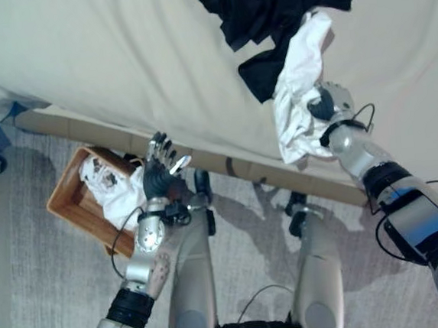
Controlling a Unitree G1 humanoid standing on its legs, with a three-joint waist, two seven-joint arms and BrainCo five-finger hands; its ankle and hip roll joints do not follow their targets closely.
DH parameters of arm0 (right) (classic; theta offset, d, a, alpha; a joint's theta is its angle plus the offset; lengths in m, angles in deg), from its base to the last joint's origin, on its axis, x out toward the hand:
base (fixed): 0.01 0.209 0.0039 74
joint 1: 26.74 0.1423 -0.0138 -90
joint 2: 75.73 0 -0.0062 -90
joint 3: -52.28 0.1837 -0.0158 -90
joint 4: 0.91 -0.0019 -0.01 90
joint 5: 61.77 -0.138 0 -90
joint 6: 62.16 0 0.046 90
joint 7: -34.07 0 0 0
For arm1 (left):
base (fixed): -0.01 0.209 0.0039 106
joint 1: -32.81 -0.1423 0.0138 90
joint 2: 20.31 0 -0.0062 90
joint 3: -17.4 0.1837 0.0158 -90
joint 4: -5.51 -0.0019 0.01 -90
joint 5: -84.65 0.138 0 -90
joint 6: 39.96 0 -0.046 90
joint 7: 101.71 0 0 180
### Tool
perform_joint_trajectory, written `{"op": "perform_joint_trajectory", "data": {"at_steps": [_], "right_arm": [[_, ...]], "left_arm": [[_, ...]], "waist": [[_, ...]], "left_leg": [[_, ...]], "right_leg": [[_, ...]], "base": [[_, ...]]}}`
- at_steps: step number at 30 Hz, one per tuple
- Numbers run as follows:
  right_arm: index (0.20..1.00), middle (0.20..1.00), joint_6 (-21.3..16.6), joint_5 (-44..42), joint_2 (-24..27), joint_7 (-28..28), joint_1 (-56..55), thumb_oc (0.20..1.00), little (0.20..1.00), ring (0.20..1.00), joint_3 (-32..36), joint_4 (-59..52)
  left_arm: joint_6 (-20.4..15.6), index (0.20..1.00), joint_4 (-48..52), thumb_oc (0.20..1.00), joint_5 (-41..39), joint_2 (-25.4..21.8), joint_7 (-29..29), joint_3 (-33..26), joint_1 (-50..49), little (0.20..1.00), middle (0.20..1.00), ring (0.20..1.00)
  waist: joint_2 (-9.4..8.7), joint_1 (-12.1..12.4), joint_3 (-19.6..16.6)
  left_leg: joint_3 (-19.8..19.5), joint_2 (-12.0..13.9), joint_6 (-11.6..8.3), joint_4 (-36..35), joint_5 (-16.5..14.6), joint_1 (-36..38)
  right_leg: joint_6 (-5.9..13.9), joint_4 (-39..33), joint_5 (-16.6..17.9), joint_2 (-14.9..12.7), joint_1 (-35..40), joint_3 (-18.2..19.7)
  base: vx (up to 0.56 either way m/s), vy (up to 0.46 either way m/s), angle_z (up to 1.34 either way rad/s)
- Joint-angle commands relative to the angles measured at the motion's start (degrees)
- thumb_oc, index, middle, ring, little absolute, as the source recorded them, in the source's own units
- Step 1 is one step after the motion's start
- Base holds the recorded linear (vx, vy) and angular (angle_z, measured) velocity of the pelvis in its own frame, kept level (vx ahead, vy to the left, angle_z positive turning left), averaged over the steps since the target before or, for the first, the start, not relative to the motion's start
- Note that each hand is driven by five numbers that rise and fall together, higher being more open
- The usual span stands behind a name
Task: Pick up clothes into the bucket
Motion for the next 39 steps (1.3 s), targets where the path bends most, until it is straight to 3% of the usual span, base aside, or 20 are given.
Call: {"op": "perform_joint_trajectory", "data": {"at_steps": [1, 2, 4, 6, 9, 14, 17, 27, 29, 32, 39], "right_arm": [[0.2, 0.2, -6.0, -9.9, -1.7, -1.9, -4.4, 0.2, 0.2, 0.2, 6.2, -8.4], [0.2, 0.2, -5.9, -9.9, -1.7, -1.9, -4.6, 0.2, 0.2, 0.2, 6.3, -8.5], [0.2, 0.2, -10.9, -20.5, -4.0, 1.0, -12.6, 0.2, 0.2, 0.2, 10.7, -15.4], [0.2, 0.2, -12.4, -23.9, -4.6, 2.3, -15.7, 0.2, 0.2, 0.2, 12.3, -17.9], [0.2, 0.2, -16.7, -32.7, -4.2, 9.3, -22.3, 0.2, 0.2, 0.2, 15.8, -24.8], [0.2, 0.2, -19.2, -41.7, -4.6, 14.4, -25.1, 0.2, 0.2, 0.2, 19.4, -30.4], [0.2, 0.2, -20.2, -47.5, -5.0, 17.6, -26.3, 0.2, 0.2, 0.2, 20.9, -35.0], [0.2, 0.2, -17.9, -48.1, -1.1, 22.2, -22.7, 0.2, 0.2, 0.2, 17.6, -43.3], [0.2, 0.2, -16.1, -46.3, 2.6, 23.1, -19.1, 0.2, 0.2, 0.2, 14.8, -46.4], [0.2, 0.2, -15.4, -47.0, 4.2, 23.5, -16.8, 0.2, 0.2, 0.2, 13.4, -48.0], [0.2, 0.2, -12.5, -50.7, 7.4, 26.6, -13.2, 0.2, 0.2, 0.2, 8.2, -52.1]], "left_arm": [[-2.8, 1.0, 1.4, 1.0, 2.1, 1.4, -0.7, -2.9, -1.0, 1.0, 1.0, 1.0], [-2.8, 1.0, 1.4, 1.0, 2.1, 1.3, -0.7, -2.9, -1.1, 1.0, 1.0, 1.0], [-2.8, 1.0, -0.3, 1.0, 2.0, 1.6, -0.5, -3.9, -0.9, 1.0, 1.0, 1.0], [-2.8, 1.0, -1.1, 1.0, 1.9, 1.6, -0.3, -4.3, -1.0, 1.0, 1.0, 1.0], [-2.3, 1.0, -3.7, 1.0, 5.4, 0.2, 1.3, -5.5, -1.3, 1.0, 1.0, 1.0], [-1.9, 1.0, -7.3, 1.0, 9.1, -1.1, 2.7, -6.5, -1.8, 1.0, 1.0, 1.0], [-1.5, 1.0, -8.9, 1.0, 12.3, -2.1, 3.9, -6.8, -2.8, 1.0, 1.0, 1.0], [0.0, 1.0, -8.0, 1.0, 21.1, -6.0, 6.6, -4.9, -2.2, 1.0, 1.0, 1.0], [0.6, 1.0, -7.8, 1.0, 22.9, -7.3, 6.9, -3.8, -0.3, 1.0, 1.0, 1.0], [0.7, 1.0, -7.5, 1.0, 22.9, -7.4, 7.6, -2.5, 1.1, 1.0, 1.0, 1.0], [1.8, 1.0, -3.1, 1.0, 20.6, -8.7, 10.9, 5.7, 14.1, 1.0, 1.0, 1.0]], "waist": [[-0.8, -0.6, -0.9], [-0.81, -0.6, -0.9], [-1.61, -1.3, -0.9], [-1.92, -1.5, -0.9], [-3.0, -2.1, -0.9], [-3.95, -2.3, -2.0], [-4.63, -2.5, -6.2], [-5.65, -3.2, -14.4], [-5.9, -3.6, -16.7], [-6.05, -3.9, -18.0], [-5.84, -5.2, -21.8]], "left_leg": [[0.6, 0.9, -0.89, -2.5, -0.4, 3.3], [0.6, 0.9, -0.89, -2.6, -0.4, 3.4], [1.1, 1.6, -1.03, -4.4, -0.1, 7.8], [1.2, 1.9, -1.1, -5.2, 0.0, 9.8], [1.5, 2.9, -1.39, -7.3, -0.1, 17.3], [1.9, 3.7, -1.88, -9.9, 0.2, 23.6], [2.6, 4.2, -2.61, -12.4, 0.1, 27.5], [4.9, 4.5, -3.11, -16.8, 0.2, 34.6], [5.9, 4.9, -3.14, -17.9, 0.0, 37.1], [6.7, 5.0, -3.16, -18.5, -0.2, 38.7], [7.7, 5.6, -3.58, -20.0, -0.5, 42.6]], "right_leg": [[3.13, -4.1, 3.5, -0.7, 6.6, 0.5], [3.13, -4.2, 3.5, -0.7, 6.8, 0.5], [3.58, -6.5, 4.3, -0.6, 11.2, 0.0], [3.66, -7.5, 4.5, -0.5, 13.1, -0.3], [4.12, -10.9, 5.2, 0.1, 20.9, -1.1], [4.54, -15.2, 6.3, 1.2, 27.5, -1.9], [4.67, -18.8, 6.8, 2.5, 31.2, -2.4], [4.91, -23.4, 7.7, 4.1, 36.5, -2.2], [5.07, -23.9, 7.8, 4.6, 37.7, -1.3], [5.12, -24.4, 7.8, 4.9, 38.7, -0.8], [5.26, -25.3, 7.2, 5.7, 41.6, -1.0]], "base": [[0.0, -0.011, -0.06], [0.02, -0.02, -0.07], [0.04, -0.039, -0.05], [0.06, -0.043, -0.03], [0.08, -0.045, -0.11], [0.11, -0.052, -0.12], [0.14, -0.044, -0.15], [0.1, -0.019, -0.05], [0.1, -0.001, -0.13], [0.1, -0.012, -0.2], [0.06, -0.024, -0.11]]}}
